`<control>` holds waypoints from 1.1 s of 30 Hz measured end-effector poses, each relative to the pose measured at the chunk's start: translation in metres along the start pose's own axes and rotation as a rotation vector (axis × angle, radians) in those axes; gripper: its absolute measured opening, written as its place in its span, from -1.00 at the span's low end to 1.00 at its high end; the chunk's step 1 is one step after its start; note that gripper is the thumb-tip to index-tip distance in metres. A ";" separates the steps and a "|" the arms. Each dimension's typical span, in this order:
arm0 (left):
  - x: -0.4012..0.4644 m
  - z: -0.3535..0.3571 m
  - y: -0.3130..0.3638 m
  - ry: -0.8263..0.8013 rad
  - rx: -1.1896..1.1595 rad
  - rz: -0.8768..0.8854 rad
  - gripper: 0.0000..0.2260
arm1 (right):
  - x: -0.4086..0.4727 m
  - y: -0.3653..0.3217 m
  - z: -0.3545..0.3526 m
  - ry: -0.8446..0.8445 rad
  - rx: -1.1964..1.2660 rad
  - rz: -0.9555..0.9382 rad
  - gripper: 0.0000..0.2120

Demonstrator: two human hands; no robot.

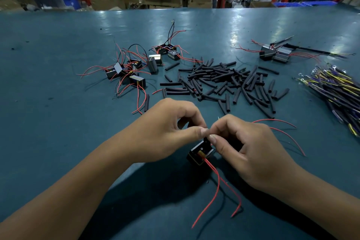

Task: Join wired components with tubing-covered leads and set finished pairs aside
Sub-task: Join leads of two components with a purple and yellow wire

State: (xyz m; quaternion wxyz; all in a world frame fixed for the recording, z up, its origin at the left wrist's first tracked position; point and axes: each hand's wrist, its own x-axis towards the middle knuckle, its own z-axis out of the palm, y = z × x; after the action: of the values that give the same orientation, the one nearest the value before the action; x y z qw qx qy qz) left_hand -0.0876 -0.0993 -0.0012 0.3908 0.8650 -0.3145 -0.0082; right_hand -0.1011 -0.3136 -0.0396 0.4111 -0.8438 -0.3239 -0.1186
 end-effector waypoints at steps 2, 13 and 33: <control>0.001 0.002 0.003 -0.005 -0.176 -0.157 -0.86 | 0.000 -0.001 0.000 0.016 -0.056 -0.044 -0.93; -0.002 -0.011 0.002 -0.132 0.093 -0.004 -0.94 | 0.000 0.000 0.000 -0.027 -0.053 -0.043 -0.96; 0.001 -0.003 0.002 0.056 0.466 0.271 -0.94 | 0.000 0.003 -0.002 -0.066 -0.021 -0.025 -0.94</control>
State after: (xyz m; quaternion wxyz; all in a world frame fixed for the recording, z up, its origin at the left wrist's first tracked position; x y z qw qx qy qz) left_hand -0.0872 -0.0987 0.0019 0.1870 0.8815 -0.4100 0.1410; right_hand -0.0992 -0.3162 -0.0402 0.3898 -0.8474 -0.3465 -0.0994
